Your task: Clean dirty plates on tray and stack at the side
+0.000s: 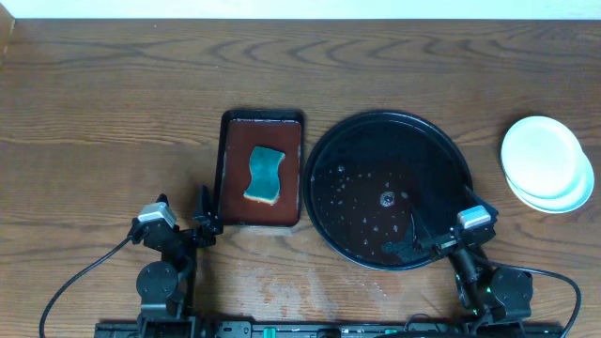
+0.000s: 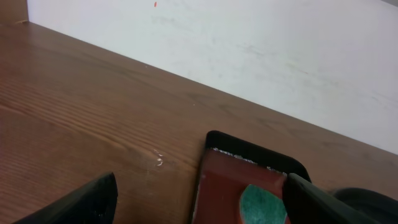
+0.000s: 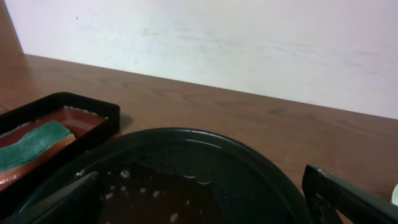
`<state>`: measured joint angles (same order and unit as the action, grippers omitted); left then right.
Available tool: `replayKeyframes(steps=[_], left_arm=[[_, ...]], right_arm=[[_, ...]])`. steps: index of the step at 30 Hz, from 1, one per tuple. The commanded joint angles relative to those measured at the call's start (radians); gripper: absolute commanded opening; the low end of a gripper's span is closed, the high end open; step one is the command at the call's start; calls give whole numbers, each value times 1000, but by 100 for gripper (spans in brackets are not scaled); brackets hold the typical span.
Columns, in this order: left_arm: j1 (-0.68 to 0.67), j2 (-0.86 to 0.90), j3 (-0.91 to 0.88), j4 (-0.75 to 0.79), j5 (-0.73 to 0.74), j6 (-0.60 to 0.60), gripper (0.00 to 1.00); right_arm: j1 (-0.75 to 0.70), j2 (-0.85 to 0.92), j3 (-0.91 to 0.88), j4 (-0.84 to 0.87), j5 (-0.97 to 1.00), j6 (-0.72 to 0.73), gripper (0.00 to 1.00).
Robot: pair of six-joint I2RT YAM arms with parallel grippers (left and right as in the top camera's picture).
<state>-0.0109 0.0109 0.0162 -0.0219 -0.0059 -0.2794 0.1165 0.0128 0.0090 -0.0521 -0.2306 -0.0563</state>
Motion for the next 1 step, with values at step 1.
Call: replayKeyframes(steps=[1], left_arm=[[5, -7, -12, -48, -20, 17, 85]], right_arm=[[8, -6, -3, 0, 5, -9, 99]])
